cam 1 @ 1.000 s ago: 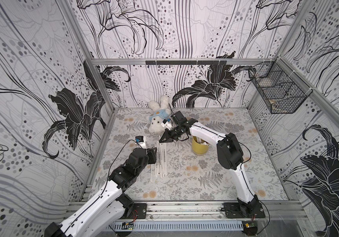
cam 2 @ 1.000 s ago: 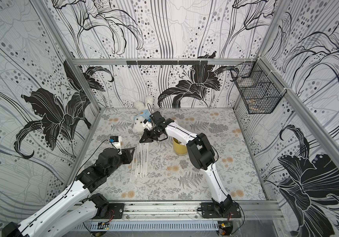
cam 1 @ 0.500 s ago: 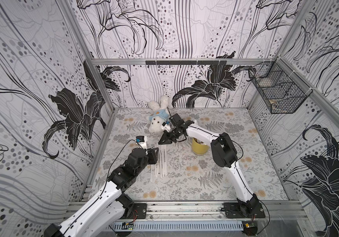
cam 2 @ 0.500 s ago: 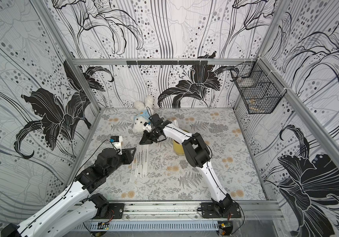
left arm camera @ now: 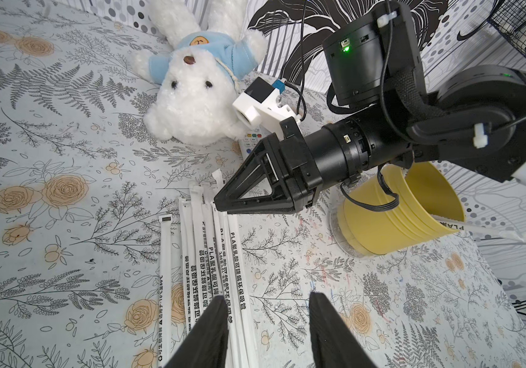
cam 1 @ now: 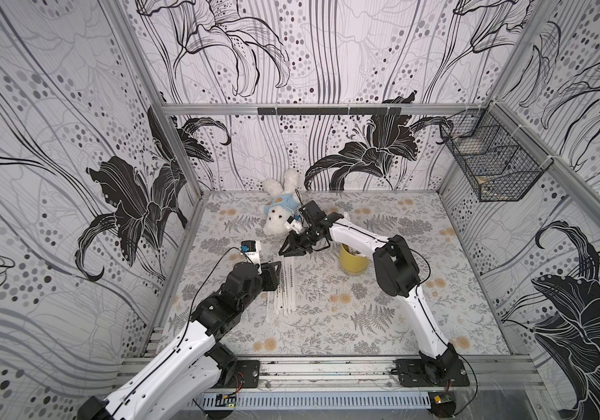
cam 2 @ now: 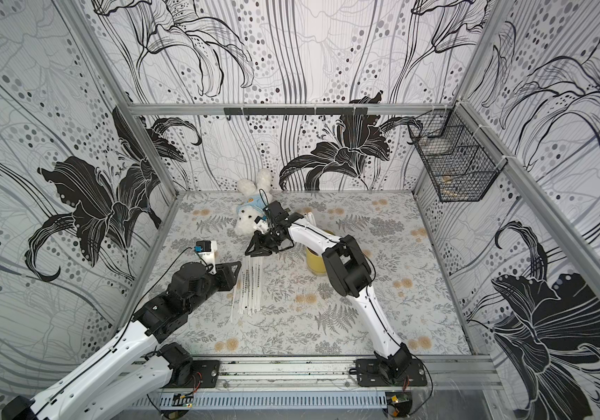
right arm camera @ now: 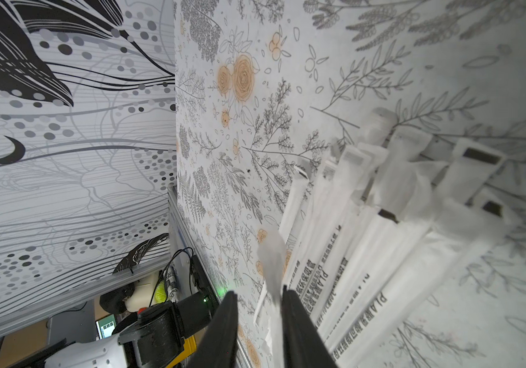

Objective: Take the straws out of the storage container
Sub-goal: Place the straw at the center of the board, then pick up the straw from the container.

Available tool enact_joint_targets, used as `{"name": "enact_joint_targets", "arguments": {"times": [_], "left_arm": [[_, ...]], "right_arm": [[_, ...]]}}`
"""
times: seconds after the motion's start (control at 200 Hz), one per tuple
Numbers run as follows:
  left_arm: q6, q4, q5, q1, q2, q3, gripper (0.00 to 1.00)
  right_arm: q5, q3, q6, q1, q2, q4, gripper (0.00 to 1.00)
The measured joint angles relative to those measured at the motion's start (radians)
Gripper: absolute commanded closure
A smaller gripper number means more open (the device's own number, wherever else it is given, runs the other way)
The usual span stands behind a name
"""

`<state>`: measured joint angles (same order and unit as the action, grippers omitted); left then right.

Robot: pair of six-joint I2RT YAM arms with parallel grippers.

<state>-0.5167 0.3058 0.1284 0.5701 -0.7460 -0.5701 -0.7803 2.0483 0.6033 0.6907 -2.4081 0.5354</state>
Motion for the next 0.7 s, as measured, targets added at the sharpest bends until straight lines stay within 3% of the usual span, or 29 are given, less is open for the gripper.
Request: {"name": "enact_joint_targets", "arguments": {"times": [0.235,0.701], "left_arm": [[0.000,-0.001,-0.010,0.000,-0.002,0.000,0.54],[0.035,-0.023,-0.056,0.000,-0.027,0.000,0.54]], "right_arm": [[0.041,0.014,-0.021,0.000,0.000,0.041,0.58],[0.083,0.089,-0.061,0.000,0.031,0.112,0.59]]}}
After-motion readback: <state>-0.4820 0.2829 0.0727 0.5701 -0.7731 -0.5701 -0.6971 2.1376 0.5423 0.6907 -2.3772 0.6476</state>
